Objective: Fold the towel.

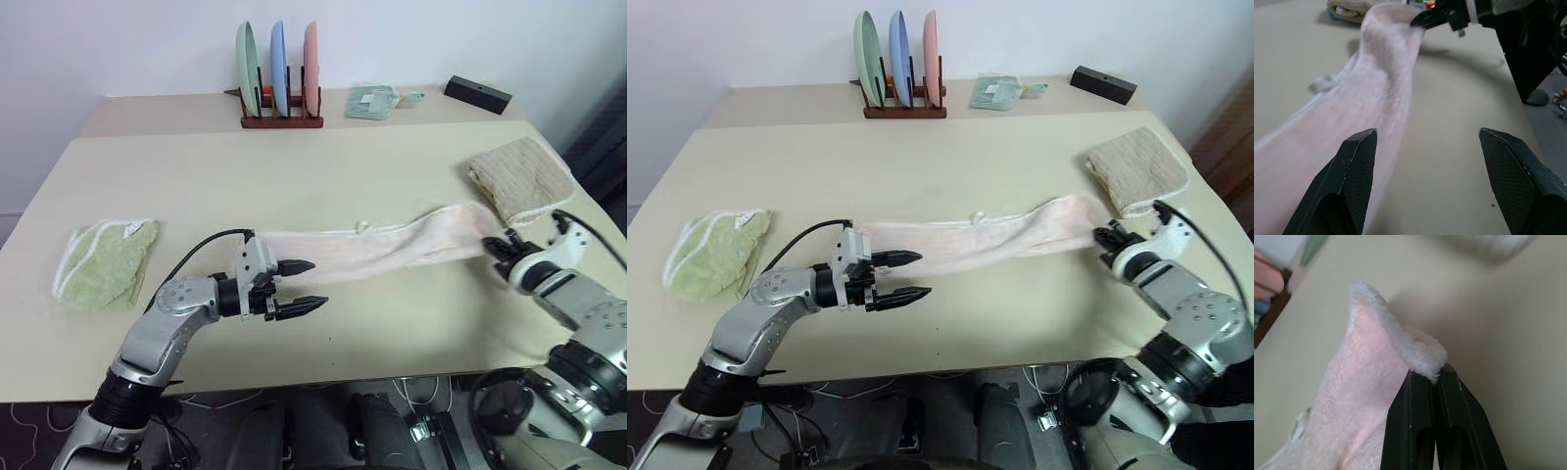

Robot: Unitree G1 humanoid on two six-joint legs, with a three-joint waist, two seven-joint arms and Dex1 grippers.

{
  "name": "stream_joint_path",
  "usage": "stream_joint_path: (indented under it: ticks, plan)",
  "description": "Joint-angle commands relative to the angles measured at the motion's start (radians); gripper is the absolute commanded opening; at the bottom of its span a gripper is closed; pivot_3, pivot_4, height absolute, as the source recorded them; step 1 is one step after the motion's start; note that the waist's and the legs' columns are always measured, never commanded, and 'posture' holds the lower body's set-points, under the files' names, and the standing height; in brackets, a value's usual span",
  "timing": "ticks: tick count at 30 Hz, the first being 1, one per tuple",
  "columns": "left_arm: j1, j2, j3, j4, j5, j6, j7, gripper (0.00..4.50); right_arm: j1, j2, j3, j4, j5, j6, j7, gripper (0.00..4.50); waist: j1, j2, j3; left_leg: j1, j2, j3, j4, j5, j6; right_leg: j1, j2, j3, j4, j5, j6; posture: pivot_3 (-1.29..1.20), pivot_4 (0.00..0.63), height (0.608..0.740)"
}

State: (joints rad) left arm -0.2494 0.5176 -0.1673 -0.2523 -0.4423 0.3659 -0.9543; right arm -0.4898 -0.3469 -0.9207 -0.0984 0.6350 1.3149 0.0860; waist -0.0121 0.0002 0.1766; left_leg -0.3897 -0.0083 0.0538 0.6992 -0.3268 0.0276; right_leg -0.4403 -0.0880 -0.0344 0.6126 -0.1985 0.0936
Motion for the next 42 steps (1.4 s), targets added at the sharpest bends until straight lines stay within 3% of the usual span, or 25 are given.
stream_joint_path:
  ticks: [1, 4, 10, 13, 16, 21, 26, 32, 35, 39, 42]
  plan:
    - [-0.004, 0.003, 0.02, -0.03, -0.004, -0.011, 0.0, 3.4, 0.022, -0.048, 0.045, -0.028, 0.019, -0.044, 0.039, 0.06, -0.003, 0.0, 0.0, 0.0, 0.0, 0.0, 0.0, 0.0, 0.0, 0.0, 0.0, 0.0, 0.0, 0.0, 0.0, 0.0, 0.15, 0.74]
    - [-0.012, 0.004, 0.015, -0.011, 0.006, -0.021, -0.007, 3.4, 0.065, -0.132, 0.137, -0.046, -0.011, -0.111, 0.1, 0.06, -0.002, 0.0, 0.0, 0.0, 0.001, 0.0, 0.0, 0.0, 0.0, 0.0, 0.001, 0.0, 0.0, 0.0, 0.0, 0.0, 0.15, 0.74]
    - [-0.028, 0.007, 0.014, 0.005, 0.012, -0.023, -0.019, 3.4, 0.184, -0.342, 0.479, -0.225, -0.088, -0.377, 0.386, 0.06, 0.0, 0.0, 0.0, 0.0, 0.001, 0.0, 0.0, 0.0, 0.0, 0.0, 0.001, 0.001, -0.001, 0.0, 0.0, 0.0, 0.15, 0.74]
    - [-0.031, 0.003, 0.012, 0.006, 0.015, -0.022, -0.019, 3.4, 0.271, -0.476, 0.709, -0.301, -0.214, -0.562, 0.542, 0.06, 0.002, 0.0, 0.001, 0.0, 0.001, 0.0, 0.0, 0.0, 0.0, 0.0, 0.001, 0.0, -0.001, -0.001, 0.001, 0.0, 0.15, 0.74]
    - [-0.033, -0.002, 0.009, 0.005, 0.017, -0.019, -0.015, 3.4, 0.306, -0.539, 0.891, -0.314, -0.333, -0.704, 0.617, 0.06, 0.002, -0.002, 0.001, 0.0, 0.001, 0.0, 0.0, 0.0, 0.0, 0.0, 0.001, 0.0, -0.001, -0.001, 0.001, 0.0, 0.15, 0.74]
    - [-0.03, -0.011, 0.011, 0.0, 0.02, -0.016, -0.002, 3.4, 0.23, -0.454, 1.038, -0.238, -0.43, -0.782, 0.598, 0.06, 0.002, -0.002, 0.002, 0.0, 0.001, 0.0, 0.001, 0.0, 0.0, 0.0, 0.001, 0.0, -0.001, -0.001, 0.001, 0.0, 0.15, 0.74]
    - [-0.013, -0.008, 0.016, -0.018, 0.018, -0.011, 0.011, 3.4, 0.179, -0.392, 1.095, -0.21, -0.474, -0.792, 0.602, 0.06, 0.005, -0.002, 0.002, 0.0, 0.001, -0.001, 0.001, 0.0, 0.0, 0.0, 0.001, 0.0, -0.001, -0.001, 0.001, 0.0, 0.15, 0.74]
    - [-0.004, -0.01, 0.017, -0.025, 0.016, -0.008, 0.026, 3.4, 0.181, -0.4, 1.133, -0.208, -0.514, -0.826, 0.656, 0.06, 0.008, -0.002, 0.002, 0.0, 0.001, -0.001, 0.001, 0.0, 0.0, 0.0, 0.0, 0.0, -0.001, -0.001, 0.0, 0.0, 0.15, 0.74]
    - [-0.002, -0.009, 0.016, -0.027, 0.015, -0.007, 0.03, 3.4, 0.203, -0.43, 1.113, -0.225, -0.487, -0.841, 0.721, 0.94, 0.009, -0.002, 0.002, 0.0, 0.001, -0.001, 0.001, 0.0, 0.0, 0.0, 0.0, 0.0, -0.001, -0.001, 0.0, 0.0, 0.15, 0.74]
    - [0.0, -0.01, 0.02, -0.028, 0.011, -0.003, 0.037, 3.4, 0.207, -0.443, 0.975, -0.232, -0.392, -0.829, 0.755, 2.83, 0.018, -0.002, 0.002, 0.0, 0.001, 0.0, 0.001, 0.0, 0.0, 0.0, 0.0, 0.0, -0.001, -0.001, 0.0, 0.0, 0.15, 0.74]
    - [0.012, -0.013, 0.02, -0.045, -0.001, 0.016, 0.052, 3.4, 0.229, -0.483, 0.871, -0.232, -0.32, -0.852, 0.827, 2.83, 0.025, -0.002, 0.002, 0.0, 0.001, 0.0, 0.001, 0.0, 0.0, 0.0, 0.0, 0.0, -0.001, -0.001, 0.0, 0.0, 0.15, 0.74]
